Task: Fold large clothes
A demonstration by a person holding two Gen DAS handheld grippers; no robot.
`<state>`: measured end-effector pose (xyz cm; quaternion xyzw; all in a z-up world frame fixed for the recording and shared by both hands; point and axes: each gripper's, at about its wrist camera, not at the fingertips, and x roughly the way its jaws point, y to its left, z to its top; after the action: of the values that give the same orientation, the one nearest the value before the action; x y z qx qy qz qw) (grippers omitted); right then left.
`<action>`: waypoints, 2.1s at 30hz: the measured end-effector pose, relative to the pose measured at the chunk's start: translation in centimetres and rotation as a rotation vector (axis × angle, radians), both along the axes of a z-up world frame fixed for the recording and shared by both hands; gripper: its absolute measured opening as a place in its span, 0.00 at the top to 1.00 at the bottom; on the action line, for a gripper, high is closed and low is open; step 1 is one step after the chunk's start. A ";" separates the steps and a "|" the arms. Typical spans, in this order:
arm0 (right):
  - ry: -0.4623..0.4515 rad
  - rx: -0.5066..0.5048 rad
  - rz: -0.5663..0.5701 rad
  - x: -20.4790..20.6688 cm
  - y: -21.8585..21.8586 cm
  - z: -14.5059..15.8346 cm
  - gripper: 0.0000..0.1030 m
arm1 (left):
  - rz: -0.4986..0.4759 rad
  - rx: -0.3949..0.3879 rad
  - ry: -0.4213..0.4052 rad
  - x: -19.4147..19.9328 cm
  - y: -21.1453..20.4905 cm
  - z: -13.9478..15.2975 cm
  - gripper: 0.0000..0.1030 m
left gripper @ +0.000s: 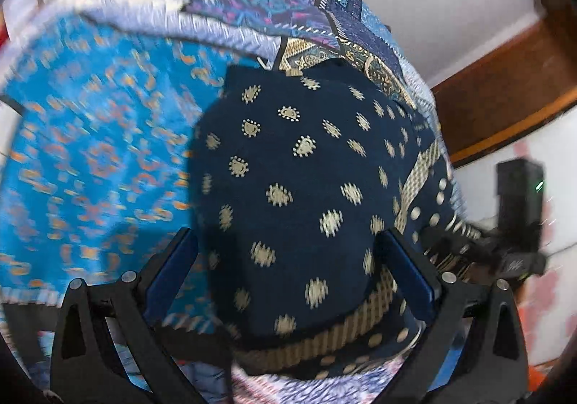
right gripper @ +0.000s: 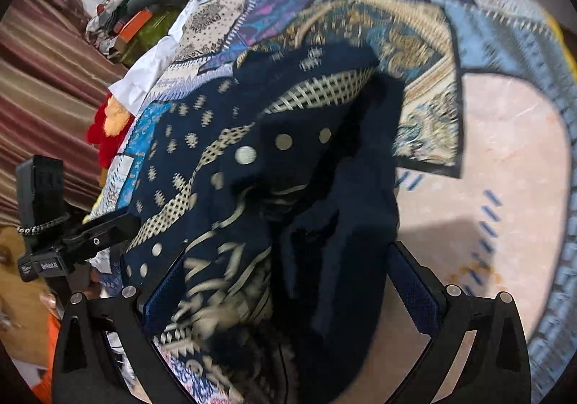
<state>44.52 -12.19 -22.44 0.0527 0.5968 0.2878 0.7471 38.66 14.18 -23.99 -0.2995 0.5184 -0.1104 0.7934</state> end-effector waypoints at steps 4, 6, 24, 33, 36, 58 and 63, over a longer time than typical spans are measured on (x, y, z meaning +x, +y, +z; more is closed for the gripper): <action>-0.009 0.025 0.022 0.7 1.2 -1.0 0.00 | -0.001 -0.023 0.016 1.5 -0.2 -1.3 0.00; -0.006 0.044 0.030 1.0 1.8 -1.3 0.00 | -0.005 -0.015 0.014 2.0 -0.3 -1.7 0.00; -0.053 0.081 0.097 -1.1 5.5 1.3 0.64 | -0.025 0.057 -0.104 -0.7 1.0 3.3 0.36; -0.148 0.149 0.118 -3.8 8.3 9.1 0.67 | 0.030 0.049 -0.193 -4.4 4.4 9.7 0.39; -0.159 0.150 0.136 -5.1 9.7 10.2 0.67 | 0.040 0.087 -0.199 -6.0 5.4 10.5 0.40; -0.027 -0.034 0.287 -7.2 17.7 -1.8 0.63 | 0.089 0.241 -0.019 -9.0 8.4 -0.6 0.30; -0.034 -0.033 0.329 -6.3 16.3 -2.2 0.54 | 0.094 0.223 -0.005 -7.9 8.0 -2.1 0.17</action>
<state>38.24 4.10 -24.67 -0.0629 0.5892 0.3973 0.7007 30.78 22.18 -26.07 -0.2330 0.5110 -0.0153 0.8273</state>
